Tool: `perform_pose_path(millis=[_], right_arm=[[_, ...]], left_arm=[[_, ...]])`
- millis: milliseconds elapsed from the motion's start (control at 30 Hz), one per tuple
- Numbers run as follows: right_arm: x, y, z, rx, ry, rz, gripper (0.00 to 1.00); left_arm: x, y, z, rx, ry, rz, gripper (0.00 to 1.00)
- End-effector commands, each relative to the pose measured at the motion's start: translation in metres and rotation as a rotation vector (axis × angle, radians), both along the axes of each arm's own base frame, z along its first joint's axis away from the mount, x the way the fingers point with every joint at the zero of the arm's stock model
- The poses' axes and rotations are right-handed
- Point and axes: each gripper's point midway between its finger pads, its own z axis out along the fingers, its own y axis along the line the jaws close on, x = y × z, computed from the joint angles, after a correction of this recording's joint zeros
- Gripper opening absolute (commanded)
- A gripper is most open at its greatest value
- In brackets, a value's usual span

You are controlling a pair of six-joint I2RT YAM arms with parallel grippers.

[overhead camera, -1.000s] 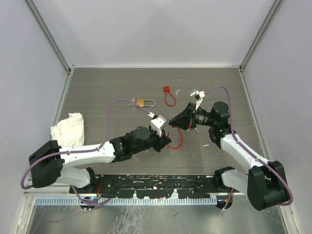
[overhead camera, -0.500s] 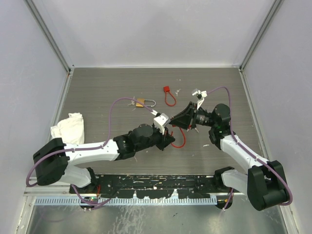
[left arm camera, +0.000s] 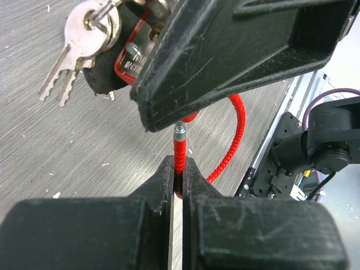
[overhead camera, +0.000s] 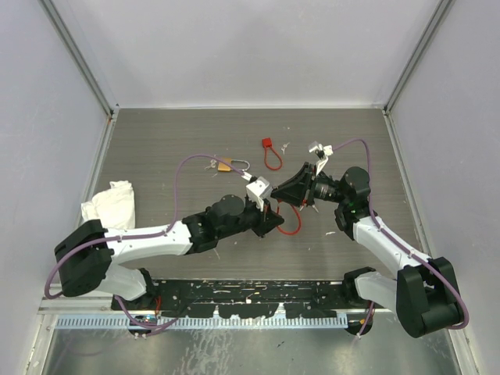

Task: Lock with the key
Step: Lock the lock.

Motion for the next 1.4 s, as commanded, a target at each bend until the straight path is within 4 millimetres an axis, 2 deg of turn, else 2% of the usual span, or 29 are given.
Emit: perform_pose_path(millis=[0, 200, 533, 800, 1067, 1367], right_arm=[[0.001, 0.001, 0.009, 0.021, -0.051, -0.006, 0.01], [0.003, 0.001, 0.008, 0.018, -0.044, -0.014, 0.01], [0.003, 0.001, 0.007, 0.014, -0.044, -0.011, 0.01], [0.004, 0.001, 0.006, 0.015, -0.053, -0.024, 0.01], [0.006, -0.002, 0.006, 0.056, -0.084, -0.069, 0.01], [0.01, -0.005, 0.006, 0.1, -0.114, -0.127, 0.01]], left_arm=[[-0.002, -0.022, 0.048, -0.149, -0.046, -0.059, 0.0], [-0.002, -0.023, 0.045, -0.147, -0.037, -0.063, 0.0], [0.018, -0.014, 0.064, -0.231, -0.016, 0.012, 0.0], [0.022, -0.009, 0.07, -0.353, 0.047, 0.073, 0.0], [0.035, -0.008, 0.092, -0.558, 0.079, 0.151, 0.0], [0.036, -0.021, 0.115, -0.614, 0.06, 0.112, 0.0]])
